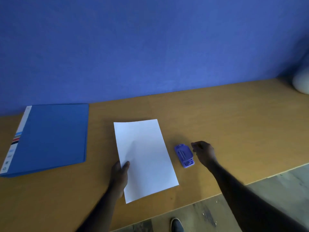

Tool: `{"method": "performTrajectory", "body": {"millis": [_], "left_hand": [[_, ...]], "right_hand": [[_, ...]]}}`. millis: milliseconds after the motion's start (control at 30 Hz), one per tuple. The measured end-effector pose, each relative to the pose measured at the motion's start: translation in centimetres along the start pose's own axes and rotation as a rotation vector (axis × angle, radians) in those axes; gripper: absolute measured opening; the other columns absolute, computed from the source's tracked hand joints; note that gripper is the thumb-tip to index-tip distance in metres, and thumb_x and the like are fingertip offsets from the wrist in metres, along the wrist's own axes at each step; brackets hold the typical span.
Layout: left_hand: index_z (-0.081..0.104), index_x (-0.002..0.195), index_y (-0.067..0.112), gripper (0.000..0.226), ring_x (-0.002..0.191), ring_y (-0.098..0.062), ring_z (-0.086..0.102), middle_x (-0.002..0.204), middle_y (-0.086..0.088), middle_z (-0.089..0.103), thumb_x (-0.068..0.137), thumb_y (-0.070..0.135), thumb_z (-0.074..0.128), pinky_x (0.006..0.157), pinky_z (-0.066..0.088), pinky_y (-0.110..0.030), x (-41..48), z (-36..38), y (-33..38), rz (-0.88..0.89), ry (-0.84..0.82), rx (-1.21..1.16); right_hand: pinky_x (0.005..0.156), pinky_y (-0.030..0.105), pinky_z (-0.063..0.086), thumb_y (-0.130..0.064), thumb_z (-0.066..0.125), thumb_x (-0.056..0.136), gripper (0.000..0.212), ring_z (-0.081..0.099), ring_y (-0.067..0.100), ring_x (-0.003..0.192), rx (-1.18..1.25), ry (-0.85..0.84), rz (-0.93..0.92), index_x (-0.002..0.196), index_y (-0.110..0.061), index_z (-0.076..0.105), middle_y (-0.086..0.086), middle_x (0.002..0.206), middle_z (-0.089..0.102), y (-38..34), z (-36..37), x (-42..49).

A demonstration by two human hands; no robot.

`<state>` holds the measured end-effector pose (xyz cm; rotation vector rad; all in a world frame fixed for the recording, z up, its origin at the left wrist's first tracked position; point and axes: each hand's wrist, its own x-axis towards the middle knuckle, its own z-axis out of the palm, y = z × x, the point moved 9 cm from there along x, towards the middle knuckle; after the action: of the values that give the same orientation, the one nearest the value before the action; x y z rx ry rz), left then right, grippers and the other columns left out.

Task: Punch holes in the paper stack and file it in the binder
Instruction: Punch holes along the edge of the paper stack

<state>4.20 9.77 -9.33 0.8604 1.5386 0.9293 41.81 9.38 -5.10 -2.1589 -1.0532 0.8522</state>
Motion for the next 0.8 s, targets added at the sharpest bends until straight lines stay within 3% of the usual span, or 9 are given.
{"method": "performTrajectory", "body": {"millis": [200, 300, 500, 800], "left_hand": [[0.060, 0.121, 0.008, 0.027, 0.096, -0.020, 0.060, 0.104, 0.000, 0.064, 0.095, 0.009, 0.055, 0.083, 0.043, -0.031, 0.1, 1.1, -0.2, 0.019, -0.035, 0.028], [0.060, 0.122, 0.009, 0.028, 0.103, -0.023, 0.060, 0.112, -0.003, 0.064, 0.095, 0.010, 0.055, 0.086, 0.044, -0.032, 0.3, 1.5, -0.5, 0.008, -0.041, 0.027], [0.061, 0.121, 0.010, 0.027, 0.102, -0.022, 0.060, 0.110, -0.001, 0.065, 0.095, 0.011, 0.054, 0.087, 0.044, -0.032, 0.4, 2.3, -0.5, 0.006, -0.057, 0.036], [0.061, 0.123, 0.011, 0.028, 0.104, -0.022, 0.061, 0.114, -0.003, 0.066, 0.096, 0.013, 0.053, 0.089, 0.048, -0.035, 0.1, 3.1, -0.6, 0.007, -0.073, 0.078]], "right_hand": [[0.061, 0.027, 0.043, -0.021, 0.061, 0.090, 0.011, 0.060, 0.019, 0.071, -0.060, -0.152, 0.000, 0.093, -0.017, 0.071, 0.000, 0.076, 0.067, 1.2, 2.3, -0.3], [0.060, 0.030, 0.044, -0.017, 0.063, 0.088, 0.008, 0.059, 0.018, 0.064, 0.026, -0.154, 0.053, 0.084, -0.020, 0.070, 0.005, 0.072, 0.067, 1.5, 3.1, -0.5], [0.065, 0.041, 0.053, -0.014, 0.066, 0.087, 0.008, 0.062, 0.023, 0.063, 0.178, -0.157, 0.097, 0.085, -0.008, 0.071, 0.010, 0.070, 0.067, 2.5, 4.2, -0.7], [0.060, 0.037, 0.047, -0.015, 0.065, 0.089, 0.017, 0.058, 0.022, 0.059, 0.173, -0.145, 0.097, 0.090, 0.001, 0.069, 0.013, 0.069, 0.065, 2.4, 4.3, -0.7]]}}
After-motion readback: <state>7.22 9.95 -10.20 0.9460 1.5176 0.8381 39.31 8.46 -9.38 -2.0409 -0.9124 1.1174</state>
